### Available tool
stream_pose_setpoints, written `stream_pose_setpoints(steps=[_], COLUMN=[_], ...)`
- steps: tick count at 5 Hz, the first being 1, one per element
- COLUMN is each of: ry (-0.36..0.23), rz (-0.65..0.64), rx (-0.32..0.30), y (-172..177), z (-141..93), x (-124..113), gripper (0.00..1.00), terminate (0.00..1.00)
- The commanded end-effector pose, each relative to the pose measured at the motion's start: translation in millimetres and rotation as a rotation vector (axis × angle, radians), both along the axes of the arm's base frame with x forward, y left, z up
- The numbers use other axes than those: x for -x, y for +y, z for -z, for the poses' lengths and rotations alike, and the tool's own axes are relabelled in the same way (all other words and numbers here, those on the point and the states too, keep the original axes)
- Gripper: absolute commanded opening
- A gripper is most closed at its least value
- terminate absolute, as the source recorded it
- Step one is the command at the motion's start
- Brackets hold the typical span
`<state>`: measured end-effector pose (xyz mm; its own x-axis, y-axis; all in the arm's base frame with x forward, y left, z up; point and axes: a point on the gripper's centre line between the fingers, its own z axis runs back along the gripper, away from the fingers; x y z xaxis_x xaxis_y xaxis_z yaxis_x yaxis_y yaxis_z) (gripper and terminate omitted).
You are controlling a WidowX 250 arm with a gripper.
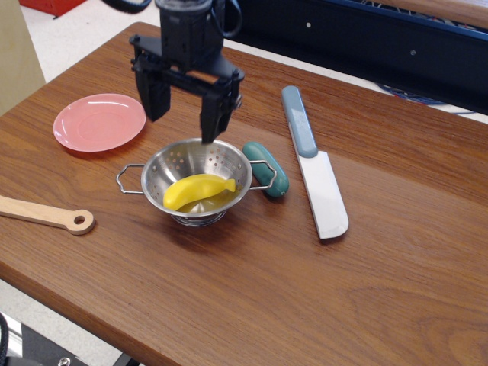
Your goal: Take banana out of colander
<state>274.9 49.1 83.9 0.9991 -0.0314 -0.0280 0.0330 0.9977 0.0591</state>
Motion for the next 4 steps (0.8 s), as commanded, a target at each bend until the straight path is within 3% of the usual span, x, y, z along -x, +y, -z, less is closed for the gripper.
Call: stream_pose_setpoints(steps=[1, 4], ry=[-0.067, -0.057], rz=[0.110, 0.134], rx=[0.016, 0.089], y=[-6, -15], z=[7, 23], x=[0, -4], gripper=[1.00, 1.00], terminate=[0.00, 0.00])
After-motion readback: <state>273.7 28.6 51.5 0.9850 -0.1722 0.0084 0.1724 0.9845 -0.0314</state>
